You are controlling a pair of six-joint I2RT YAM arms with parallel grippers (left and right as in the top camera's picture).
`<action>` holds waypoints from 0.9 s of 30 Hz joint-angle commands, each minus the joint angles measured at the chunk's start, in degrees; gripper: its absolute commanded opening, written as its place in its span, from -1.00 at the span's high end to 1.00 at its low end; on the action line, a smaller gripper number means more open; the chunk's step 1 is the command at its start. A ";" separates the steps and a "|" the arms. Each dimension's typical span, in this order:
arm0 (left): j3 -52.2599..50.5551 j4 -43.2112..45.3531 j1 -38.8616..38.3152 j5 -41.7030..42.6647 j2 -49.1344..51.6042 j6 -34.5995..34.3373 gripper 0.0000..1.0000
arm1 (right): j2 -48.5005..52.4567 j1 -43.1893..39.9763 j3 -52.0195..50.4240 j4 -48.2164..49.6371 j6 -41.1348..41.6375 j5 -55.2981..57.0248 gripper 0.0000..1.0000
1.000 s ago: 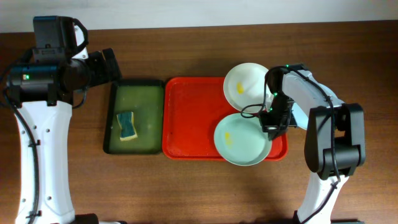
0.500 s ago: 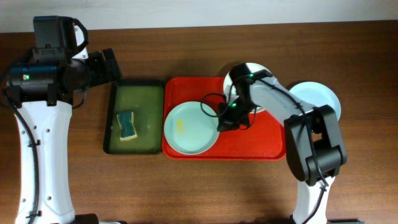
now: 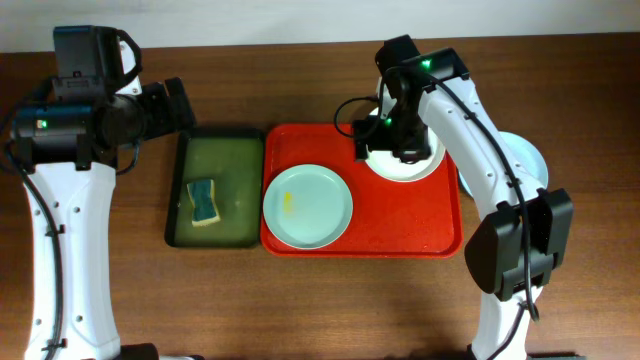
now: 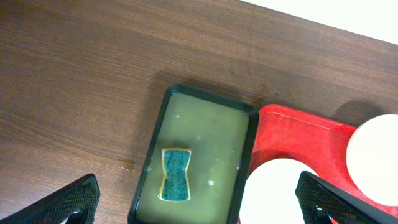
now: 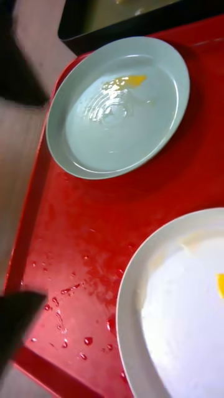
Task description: Clean dirty plates on tray and stack at the side
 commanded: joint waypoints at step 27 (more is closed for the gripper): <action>0.04 1.40 0.28 -0.15 0.20 -0.76 -0.99 | -0.15 1.29 -24.52 18.18 5.40 3.69 0.85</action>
